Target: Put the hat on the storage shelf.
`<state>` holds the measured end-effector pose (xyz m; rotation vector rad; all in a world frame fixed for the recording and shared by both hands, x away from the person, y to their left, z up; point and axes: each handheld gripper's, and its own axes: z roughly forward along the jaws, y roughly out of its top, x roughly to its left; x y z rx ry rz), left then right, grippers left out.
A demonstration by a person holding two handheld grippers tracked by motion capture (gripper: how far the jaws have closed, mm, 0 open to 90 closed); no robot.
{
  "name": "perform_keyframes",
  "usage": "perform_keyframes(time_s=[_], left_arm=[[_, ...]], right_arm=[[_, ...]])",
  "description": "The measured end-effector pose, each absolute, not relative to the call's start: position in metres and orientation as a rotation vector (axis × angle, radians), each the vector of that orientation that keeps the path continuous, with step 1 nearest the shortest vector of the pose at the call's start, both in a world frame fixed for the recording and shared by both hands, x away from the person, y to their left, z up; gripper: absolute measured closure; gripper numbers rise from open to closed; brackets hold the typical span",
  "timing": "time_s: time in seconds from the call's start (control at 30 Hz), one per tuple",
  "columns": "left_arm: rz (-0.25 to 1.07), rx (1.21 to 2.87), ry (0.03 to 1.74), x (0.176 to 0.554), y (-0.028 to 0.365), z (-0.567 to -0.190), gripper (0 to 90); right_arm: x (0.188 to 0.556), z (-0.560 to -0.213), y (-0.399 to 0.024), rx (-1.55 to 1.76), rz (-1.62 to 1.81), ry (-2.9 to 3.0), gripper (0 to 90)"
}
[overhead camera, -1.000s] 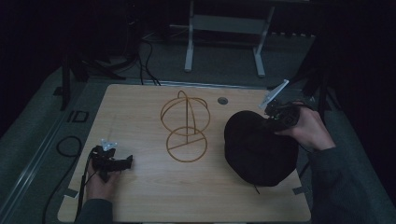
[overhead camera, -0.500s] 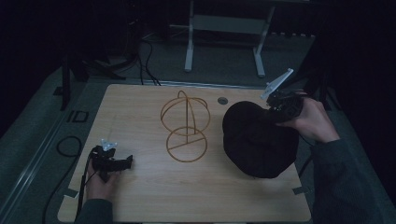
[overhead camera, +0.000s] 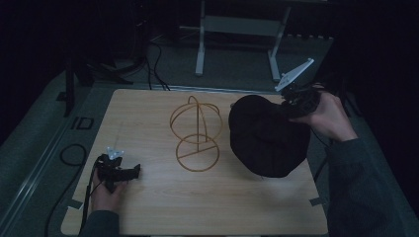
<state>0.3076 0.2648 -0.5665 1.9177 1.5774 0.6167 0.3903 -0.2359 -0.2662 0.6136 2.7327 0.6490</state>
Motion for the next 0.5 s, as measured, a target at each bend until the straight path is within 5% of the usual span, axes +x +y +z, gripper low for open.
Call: perform_keyframes(time_s=[0.5], left_arm=[[0.616,1.92,1.577,0.308,0.265,-0.566,1.8]], right_arm=[[0.395,-0.244,-0.231,0.585,0.892,2.695,85.0]])
